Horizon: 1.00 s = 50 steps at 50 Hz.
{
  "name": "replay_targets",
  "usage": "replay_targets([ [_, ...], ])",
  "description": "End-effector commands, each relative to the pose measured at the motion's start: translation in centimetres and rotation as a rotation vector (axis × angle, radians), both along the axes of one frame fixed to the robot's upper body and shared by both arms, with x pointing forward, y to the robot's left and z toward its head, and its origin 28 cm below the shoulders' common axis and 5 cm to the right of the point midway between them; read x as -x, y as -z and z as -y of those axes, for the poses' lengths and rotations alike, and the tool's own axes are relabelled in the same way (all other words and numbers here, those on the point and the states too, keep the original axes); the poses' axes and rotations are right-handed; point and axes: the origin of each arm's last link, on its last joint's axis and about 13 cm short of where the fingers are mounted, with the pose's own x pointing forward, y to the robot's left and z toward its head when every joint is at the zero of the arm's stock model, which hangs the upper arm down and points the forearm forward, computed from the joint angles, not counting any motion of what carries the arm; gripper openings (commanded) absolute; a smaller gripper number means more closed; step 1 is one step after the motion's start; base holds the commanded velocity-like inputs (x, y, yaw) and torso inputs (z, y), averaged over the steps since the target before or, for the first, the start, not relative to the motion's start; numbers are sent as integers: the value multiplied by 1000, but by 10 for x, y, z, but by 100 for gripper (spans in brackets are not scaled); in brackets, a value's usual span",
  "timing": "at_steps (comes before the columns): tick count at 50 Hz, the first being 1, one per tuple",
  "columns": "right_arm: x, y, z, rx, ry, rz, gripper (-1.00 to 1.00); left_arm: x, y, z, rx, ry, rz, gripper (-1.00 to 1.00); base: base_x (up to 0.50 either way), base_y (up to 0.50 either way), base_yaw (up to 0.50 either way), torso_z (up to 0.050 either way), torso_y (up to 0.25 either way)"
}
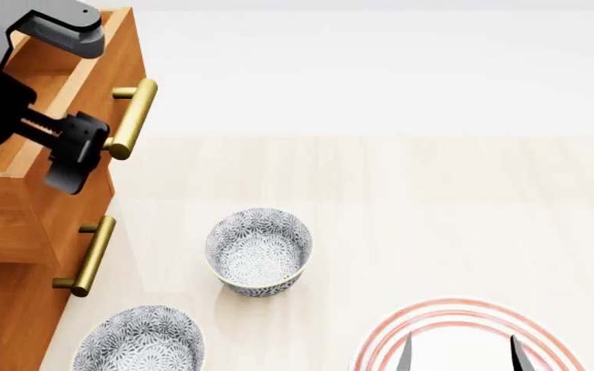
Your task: Open the top drawer of the cabinet.
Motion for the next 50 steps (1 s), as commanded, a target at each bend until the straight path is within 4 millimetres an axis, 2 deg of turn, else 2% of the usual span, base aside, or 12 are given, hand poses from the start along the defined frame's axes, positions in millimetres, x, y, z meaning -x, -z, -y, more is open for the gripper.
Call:
replay_targets([
  [1, 0, 0, 0, 0, 0, 0, 100, -2, 4, -2, 3, -5, -11, 100, 0, 0, 0, 0, 0],
  [16, 0, -1, 1, 2, 2, 2, 100, -4, 10, -1, 15, 1, -23, 100, 0, 0, 0, 0, 0],
  [50, 2, -1, 3, -1, 5, 9, 100, -2, 21, 32, 17, 136, -48, 100, 0, 0, 0, 0, 0],
])
